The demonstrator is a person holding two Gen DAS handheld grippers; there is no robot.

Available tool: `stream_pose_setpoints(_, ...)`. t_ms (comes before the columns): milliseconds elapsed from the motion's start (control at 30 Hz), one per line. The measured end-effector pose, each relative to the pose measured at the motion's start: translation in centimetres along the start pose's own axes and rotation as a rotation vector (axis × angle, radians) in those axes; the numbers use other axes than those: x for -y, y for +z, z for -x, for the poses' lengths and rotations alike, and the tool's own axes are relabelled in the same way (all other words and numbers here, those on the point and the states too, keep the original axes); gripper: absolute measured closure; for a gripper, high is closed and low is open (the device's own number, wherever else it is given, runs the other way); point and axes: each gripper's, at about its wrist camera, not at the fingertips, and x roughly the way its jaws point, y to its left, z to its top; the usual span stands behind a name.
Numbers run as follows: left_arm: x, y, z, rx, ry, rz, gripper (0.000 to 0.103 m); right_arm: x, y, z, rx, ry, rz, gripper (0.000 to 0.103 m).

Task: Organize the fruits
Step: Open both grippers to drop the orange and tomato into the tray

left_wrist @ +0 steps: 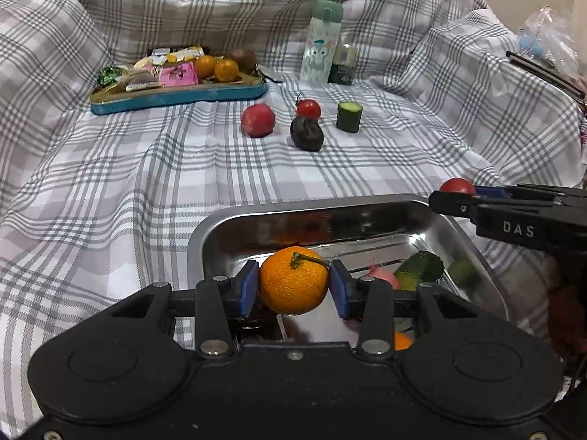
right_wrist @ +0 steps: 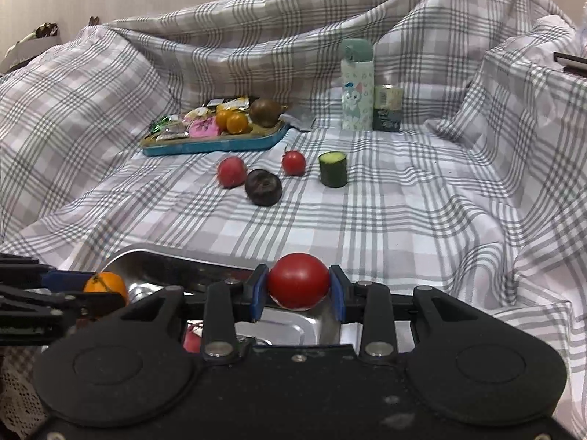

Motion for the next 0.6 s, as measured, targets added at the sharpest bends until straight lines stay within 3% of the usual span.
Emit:
stream_pose_setpoints(233, 0.77, -0.24, -0.1, 0.001, 0.027, -0.032, 0.053, -0.39, -0.18, -0.24, -0.011, 0.016, 0.023, 0.067)
stream_pose_setpoints(600, 0.42, 0.04, -0.1, 0.008, 0.03, -0.003, 0.053, -0.38, -0.3, -0.34, -0.013, 0.019, 0.017, 0.067)
